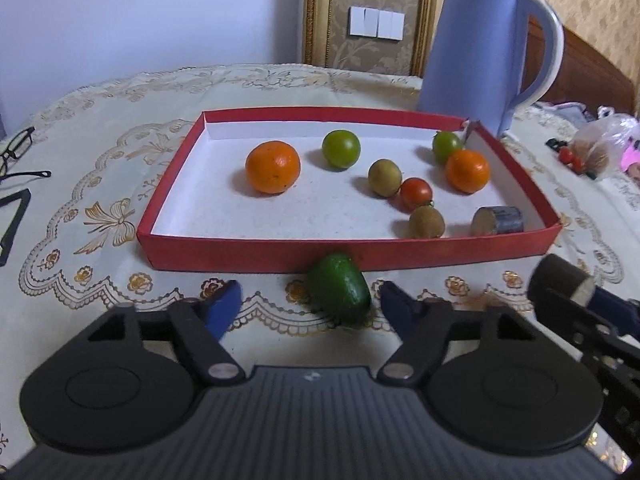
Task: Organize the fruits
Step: 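Grasp the green avocado-like fruit with the left tool while the right tool holds the dark piece, then carry the green fruit over the tray with the left tool while the right tool carries the dark piece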
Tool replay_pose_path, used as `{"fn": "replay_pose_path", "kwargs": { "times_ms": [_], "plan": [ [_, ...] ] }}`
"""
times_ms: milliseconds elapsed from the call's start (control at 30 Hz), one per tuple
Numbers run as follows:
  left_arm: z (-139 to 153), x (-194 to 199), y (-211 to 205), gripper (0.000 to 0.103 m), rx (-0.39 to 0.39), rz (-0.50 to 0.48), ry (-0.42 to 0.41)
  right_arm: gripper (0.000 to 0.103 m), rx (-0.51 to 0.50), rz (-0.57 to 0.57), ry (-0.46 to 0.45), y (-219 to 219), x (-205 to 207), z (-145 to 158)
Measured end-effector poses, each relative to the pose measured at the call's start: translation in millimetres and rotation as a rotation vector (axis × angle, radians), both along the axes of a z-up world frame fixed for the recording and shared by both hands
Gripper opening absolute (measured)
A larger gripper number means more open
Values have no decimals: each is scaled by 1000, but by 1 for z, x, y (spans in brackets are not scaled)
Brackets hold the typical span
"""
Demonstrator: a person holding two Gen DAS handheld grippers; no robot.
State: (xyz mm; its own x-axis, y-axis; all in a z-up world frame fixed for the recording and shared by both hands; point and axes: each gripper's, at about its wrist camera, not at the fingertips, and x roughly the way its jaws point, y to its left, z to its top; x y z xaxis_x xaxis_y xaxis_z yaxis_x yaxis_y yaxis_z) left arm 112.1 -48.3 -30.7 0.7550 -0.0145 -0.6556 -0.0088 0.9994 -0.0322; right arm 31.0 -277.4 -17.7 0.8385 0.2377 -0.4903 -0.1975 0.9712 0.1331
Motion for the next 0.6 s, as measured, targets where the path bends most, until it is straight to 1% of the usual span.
{"fn": "replay_pose_path", "kwargs": {
  "times_ms": [33, 100, 167, 200, 233, 367, 500, 600],
  "plan": [
    [-1, 2, -2, 58, 4, 2, 3, 32, 5, 1, 0, -2, -1, -1],
    [-2, 5, -4, 54, 1, 3, 12, 32, 16, 3, 2, -4, -1, -1],
    [-1, 6, -7, 46, 1, 1, 13, 32, 22, 4, 3, -6, -2, -3],
    [0, 7, -8, 37, -8, -12, 15, 32, 24, 3, 4, -7, -2, -3],
    [1, 6, -9, 33, -16, -22, 15, 32, 26, 4, 4, -7, -2, -3],
    [1, 4, -10, 33, -11, -34, 12, 32, 31, 8, -1, -7, -3, -2],
    [4, -4, -3, 33, -61, -70, 10, 32, 33, 12, -7, -6, -5, 0],
    [9, -15, 0, 33, -32, -86, -25, 32, 35, 17, -10, -4, -6, 1]
  ]
}}
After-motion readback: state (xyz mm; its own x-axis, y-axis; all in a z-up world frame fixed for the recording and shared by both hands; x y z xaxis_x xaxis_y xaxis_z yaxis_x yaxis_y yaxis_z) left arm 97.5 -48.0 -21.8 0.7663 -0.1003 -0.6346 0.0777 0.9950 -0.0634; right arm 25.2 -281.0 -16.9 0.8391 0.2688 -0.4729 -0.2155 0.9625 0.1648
